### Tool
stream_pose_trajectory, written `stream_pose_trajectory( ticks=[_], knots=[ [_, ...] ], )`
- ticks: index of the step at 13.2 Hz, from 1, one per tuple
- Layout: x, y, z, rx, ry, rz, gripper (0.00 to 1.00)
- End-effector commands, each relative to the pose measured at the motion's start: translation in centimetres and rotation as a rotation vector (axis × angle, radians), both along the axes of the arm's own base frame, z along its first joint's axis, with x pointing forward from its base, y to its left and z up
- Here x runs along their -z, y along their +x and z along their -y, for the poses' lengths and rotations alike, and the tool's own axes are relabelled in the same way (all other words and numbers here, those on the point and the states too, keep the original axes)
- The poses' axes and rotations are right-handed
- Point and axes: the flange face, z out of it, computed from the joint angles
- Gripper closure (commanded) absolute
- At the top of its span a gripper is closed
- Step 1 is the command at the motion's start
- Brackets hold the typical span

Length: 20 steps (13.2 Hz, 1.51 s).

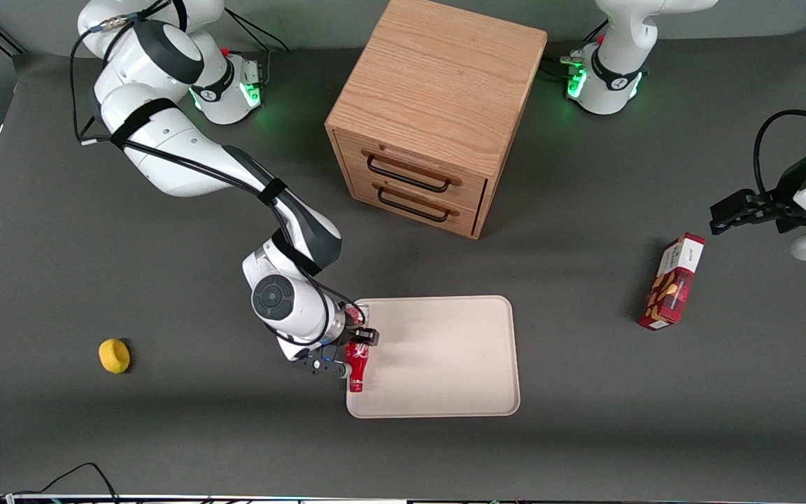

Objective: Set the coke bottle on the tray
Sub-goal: 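Lower the upright bottle onto the tray's edge area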

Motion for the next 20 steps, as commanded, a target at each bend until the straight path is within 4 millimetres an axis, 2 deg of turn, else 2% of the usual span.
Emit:
stream_pose_trajectory(
  ticks=[1,3,11,17,18,19,20],
  knots=[
    [0.8,1.8,-0.7,0.001,0.015,0.044,1.0],
    [1.0,2.2,-0.6,0.0,0.027,0.061,1.0],
    [2.2,1.8,-1.1,-0.018,0.027,0.058,1.0],
    [2.2,1.8,-1.1,-0.018,0.025,0.059,1.0],
    [2.3,1.8,-1.0,-0.019,0.025,0.057,0.84],
    [2.4,1.8,-0.9,-0.017,0.022,0.058,0.44],
    [2.6,1.8,-0.7,-0.016,0.018,0.057,0.24]
  ],
)
